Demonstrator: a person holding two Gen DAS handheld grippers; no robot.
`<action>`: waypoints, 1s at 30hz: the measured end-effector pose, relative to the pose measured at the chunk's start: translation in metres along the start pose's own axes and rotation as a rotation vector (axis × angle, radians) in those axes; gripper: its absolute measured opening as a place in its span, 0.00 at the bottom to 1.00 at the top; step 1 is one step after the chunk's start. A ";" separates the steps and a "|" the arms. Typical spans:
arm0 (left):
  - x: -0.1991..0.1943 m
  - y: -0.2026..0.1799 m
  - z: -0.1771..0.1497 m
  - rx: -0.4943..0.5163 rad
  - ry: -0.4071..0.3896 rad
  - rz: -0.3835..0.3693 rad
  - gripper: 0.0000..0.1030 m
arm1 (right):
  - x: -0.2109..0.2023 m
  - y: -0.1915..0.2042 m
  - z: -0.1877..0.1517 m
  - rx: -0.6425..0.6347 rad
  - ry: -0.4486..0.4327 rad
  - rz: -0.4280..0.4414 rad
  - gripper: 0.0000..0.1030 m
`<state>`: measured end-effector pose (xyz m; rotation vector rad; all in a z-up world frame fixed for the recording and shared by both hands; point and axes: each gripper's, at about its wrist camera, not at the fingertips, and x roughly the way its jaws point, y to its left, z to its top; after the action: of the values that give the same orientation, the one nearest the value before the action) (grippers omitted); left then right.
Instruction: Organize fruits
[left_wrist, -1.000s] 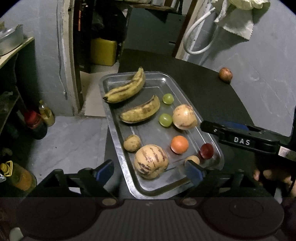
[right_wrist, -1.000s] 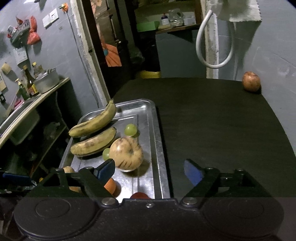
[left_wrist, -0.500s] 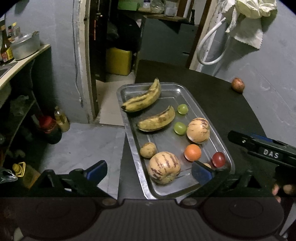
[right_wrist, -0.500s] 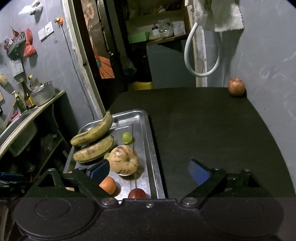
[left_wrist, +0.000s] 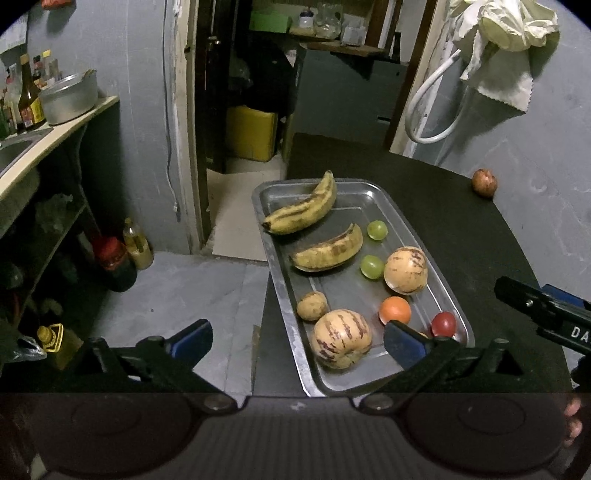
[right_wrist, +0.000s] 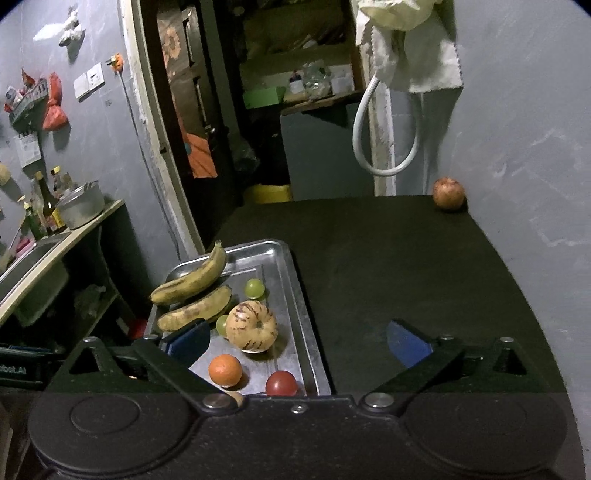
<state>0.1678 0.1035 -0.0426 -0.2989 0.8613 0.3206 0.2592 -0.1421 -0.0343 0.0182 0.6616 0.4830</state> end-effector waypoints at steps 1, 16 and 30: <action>-0.001 0.001 0.000 0.000 -0.003 -0.001 0.98 | -0.003 0.001 -0.001 0.007 -0.006 -0.007 0.99; -0.012 0.017 0.001 0.066 -0.052 -0.085 0.99 | -0.048 0.038 -0.025 0.076 -0.057 -0.146 0.99; -0.056 0.054 -0.038 0.164 -0.100 -0.192 0.99 | -0.111 0.086 -0.076 0.106 -0.112 -0.280 0.99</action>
<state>0.0866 0.1300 -0.0296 -0.2089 0.7494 0.0849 0.1016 -0.1246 -0.0153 0.0520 0.5688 0.1758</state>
